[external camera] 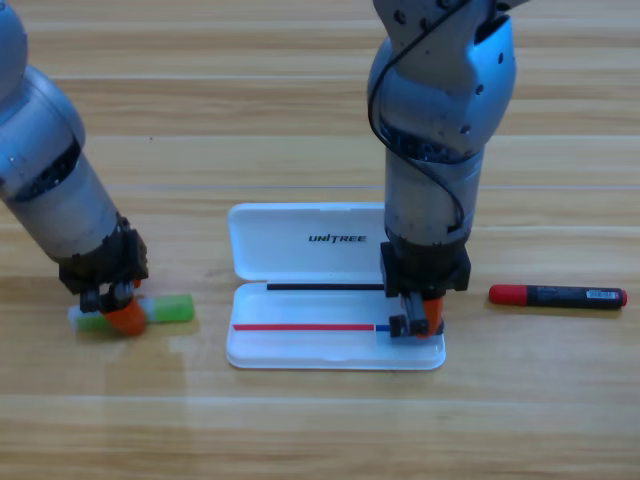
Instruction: Clean up eraser and pencils
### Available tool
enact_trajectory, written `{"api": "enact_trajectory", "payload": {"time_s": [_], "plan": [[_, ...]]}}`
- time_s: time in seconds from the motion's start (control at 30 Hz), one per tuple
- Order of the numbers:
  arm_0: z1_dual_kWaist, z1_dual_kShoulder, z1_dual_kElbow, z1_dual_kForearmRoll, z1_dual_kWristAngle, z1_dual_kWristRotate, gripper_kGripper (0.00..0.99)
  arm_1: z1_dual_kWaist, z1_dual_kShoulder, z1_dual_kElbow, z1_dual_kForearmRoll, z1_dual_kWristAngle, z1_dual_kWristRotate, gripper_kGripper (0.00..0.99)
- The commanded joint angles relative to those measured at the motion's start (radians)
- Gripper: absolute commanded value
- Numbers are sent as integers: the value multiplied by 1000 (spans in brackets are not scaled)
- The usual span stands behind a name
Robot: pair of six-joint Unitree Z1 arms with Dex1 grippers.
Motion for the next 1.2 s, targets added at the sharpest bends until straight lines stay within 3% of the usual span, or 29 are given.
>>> {"api": "enact_trajectory", "payload": {"time_s": [0.03,0.33,0.6,1.07,1.1,1.13,1.2], "plan": [[8,47,21,-8,-15,7,351,30,73,-29,18,-6,3,0],[-3,47,21,-8,-15,7,0,32,77,-32,18,-6,6,0],[-12,25,1,18,1,4,0,32,70,-25,25,7,13,0],[-12,-73,-174,274,10,7,0,35,71,-19,38,30,20,0],[-12,-81,-186,289,10,7,0,35,73,-19,38,30,20,41],[-12,-85,-198,305,10,7,0,35,74,-19,38,30,21,169],[-12,-95,-208,320,11,7,0,35,73,-20,38,30,27,515]]}}
